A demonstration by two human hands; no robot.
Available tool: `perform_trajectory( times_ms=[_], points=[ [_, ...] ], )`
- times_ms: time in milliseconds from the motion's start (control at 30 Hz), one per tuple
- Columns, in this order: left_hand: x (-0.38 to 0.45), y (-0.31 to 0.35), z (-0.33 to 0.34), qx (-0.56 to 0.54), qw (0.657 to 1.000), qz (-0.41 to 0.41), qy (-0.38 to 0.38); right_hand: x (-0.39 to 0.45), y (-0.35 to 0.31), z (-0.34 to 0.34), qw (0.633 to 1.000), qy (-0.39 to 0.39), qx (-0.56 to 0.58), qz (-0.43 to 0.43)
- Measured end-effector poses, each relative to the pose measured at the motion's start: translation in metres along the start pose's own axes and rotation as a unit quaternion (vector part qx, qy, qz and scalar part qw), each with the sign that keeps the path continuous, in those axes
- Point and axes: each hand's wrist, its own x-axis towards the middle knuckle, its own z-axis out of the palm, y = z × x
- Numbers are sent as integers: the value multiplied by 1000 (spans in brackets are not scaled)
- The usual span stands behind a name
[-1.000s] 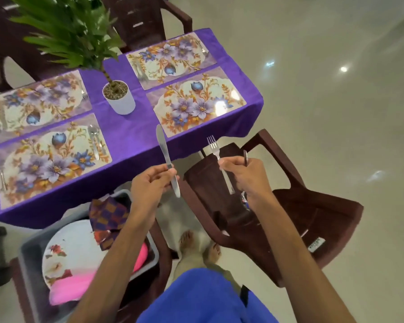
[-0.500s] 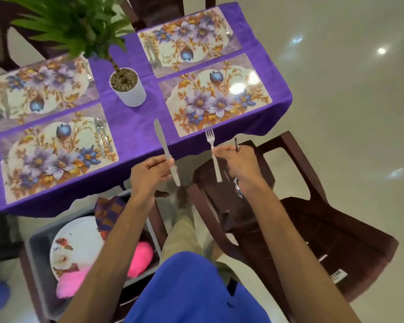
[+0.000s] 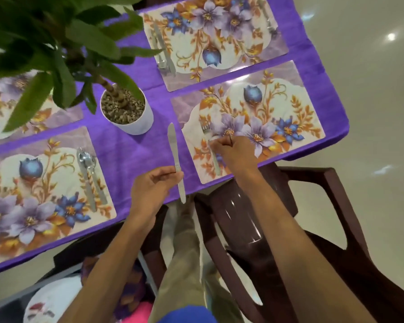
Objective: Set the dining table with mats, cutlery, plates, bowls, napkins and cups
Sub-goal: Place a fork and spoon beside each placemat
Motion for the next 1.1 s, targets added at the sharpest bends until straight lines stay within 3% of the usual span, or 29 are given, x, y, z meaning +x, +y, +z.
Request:
perform_trajectory(
  times_ms=[233,533,633,733,933,1100],
  points=[
    [28,-3,-6,32,999,-21,-17,30,15,28,997,-5,-76,4],
    [43,-11,-1,37,999,-25,-3,37,34,52,997,-19,-56,43],
    [43,-10,1,29,999,-33,5,34,29,54,997,10,-66,26],
    [40,-5,6,18,999,-35,-5,27,20,46,999,33,-33,13],
    [35,15,28,23,995,-29,-94,9,-5,-1,983,-73,145,81],
    [35,36,62,-16,991,-12,-129,-3,-7,-35,987,-86,136,8]
  ],
)
